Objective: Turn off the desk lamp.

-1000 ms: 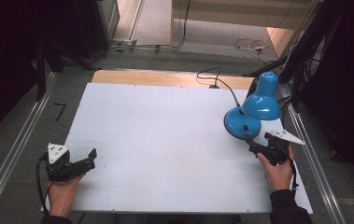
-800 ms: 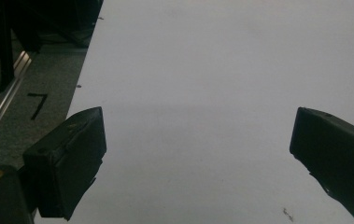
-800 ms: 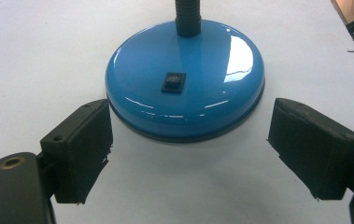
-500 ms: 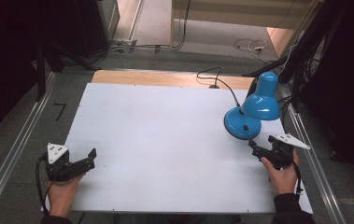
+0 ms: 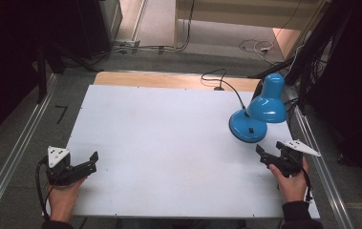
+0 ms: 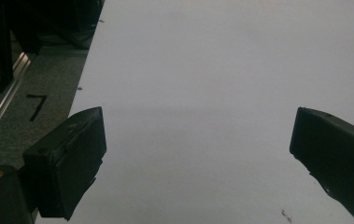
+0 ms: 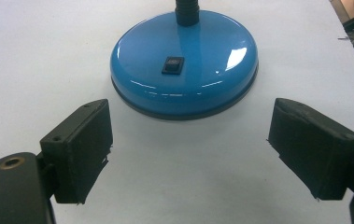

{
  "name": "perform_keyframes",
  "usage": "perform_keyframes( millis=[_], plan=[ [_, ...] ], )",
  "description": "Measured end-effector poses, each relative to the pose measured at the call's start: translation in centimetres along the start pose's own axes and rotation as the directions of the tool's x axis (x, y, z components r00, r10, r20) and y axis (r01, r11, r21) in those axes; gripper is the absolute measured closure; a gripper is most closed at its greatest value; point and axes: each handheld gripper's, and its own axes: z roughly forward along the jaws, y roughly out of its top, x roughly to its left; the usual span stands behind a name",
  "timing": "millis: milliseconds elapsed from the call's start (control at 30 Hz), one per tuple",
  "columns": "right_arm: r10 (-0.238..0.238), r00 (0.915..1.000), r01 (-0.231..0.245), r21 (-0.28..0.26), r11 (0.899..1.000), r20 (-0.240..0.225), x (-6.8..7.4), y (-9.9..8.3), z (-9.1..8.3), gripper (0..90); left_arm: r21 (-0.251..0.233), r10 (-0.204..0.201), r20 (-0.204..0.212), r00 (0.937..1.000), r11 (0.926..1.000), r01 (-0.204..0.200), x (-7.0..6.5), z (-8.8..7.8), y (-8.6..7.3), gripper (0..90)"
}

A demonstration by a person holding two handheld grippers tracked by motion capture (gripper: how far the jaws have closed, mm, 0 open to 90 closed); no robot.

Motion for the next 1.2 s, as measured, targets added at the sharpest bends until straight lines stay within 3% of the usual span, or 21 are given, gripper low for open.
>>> perform_keyframes(
  millis=[1200],
  plan=[
    [0.002, 0.9998, -0.002, -0.004, 1.0, -0.02, -0.1, -1.1, -3.1, 12.2, 0.001, 0.0, 0.004, 1.0, 1.0, 0.0, 0.0, 0.0, 0.0, 4.2]
  ],
)
